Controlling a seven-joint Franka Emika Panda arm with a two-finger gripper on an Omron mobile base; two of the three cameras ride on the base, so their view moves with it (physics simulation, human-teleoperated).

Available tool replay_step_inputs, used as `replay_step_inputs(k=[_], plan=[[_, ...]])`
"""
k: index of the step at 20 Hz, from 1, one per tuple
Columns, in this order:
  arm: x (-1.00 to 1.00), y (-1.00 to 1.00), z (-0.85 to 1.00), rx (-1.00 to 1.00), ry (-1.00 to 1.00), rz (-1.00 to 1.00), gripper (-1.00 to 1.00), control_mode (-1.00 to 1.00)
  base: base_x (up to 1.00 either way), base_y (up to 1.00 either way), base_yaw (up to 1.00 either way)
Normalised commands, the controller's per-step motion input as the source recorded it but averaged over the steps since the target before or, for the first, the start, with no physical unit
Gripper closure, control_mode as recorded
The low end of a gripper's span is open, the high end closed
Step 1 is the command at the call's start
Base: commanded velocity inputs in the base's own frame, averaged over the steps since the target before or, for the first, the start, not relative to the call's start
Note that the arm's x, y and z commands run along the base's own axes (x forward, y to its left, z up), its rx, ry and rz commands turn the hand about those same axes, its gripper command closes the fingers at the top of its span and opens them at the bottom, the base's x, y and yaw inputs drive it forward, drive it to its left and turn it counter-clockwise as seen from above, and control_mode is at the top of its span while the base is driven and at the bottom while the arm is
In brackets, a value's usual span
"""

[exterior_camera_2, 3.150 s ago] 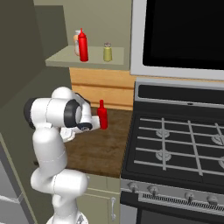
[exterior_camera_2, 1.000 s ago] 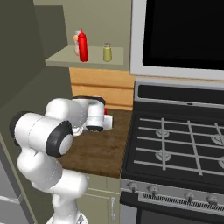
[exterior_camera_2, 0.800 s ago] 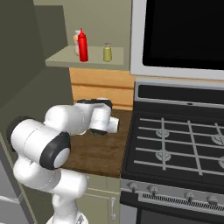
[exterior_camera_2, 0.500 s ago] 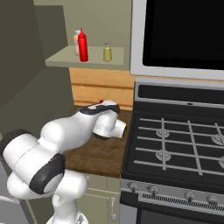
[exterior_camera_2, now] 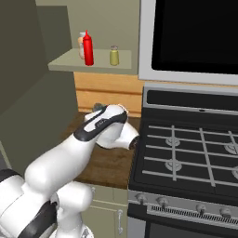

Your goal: Put the shaker and condiment bottle from the counter next to their counterparts in the cabinet.

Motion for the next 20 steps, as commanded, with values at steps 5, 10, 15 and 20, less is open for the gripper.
replay_step_inputs(k=[5,10,15,20], plan=[[0.00,-0.45,0.50,0.00,0.14,-0.40,1.00,-1.00,0.00,0.00,0.00],[0.00,-0.22,0.33,-0.08,0.16,-0.35,1.00,-1.00,0.00,0.00,0.00],[-0.01,0.04,0.17,-0.06,0.03,-0.13,1.00,-1.00,0.00,0.00,0.00],[0.00,0.00,0.14,-0.04,0.00,-0.01,1.00,-1.00,0.00,0.00,0.00]])
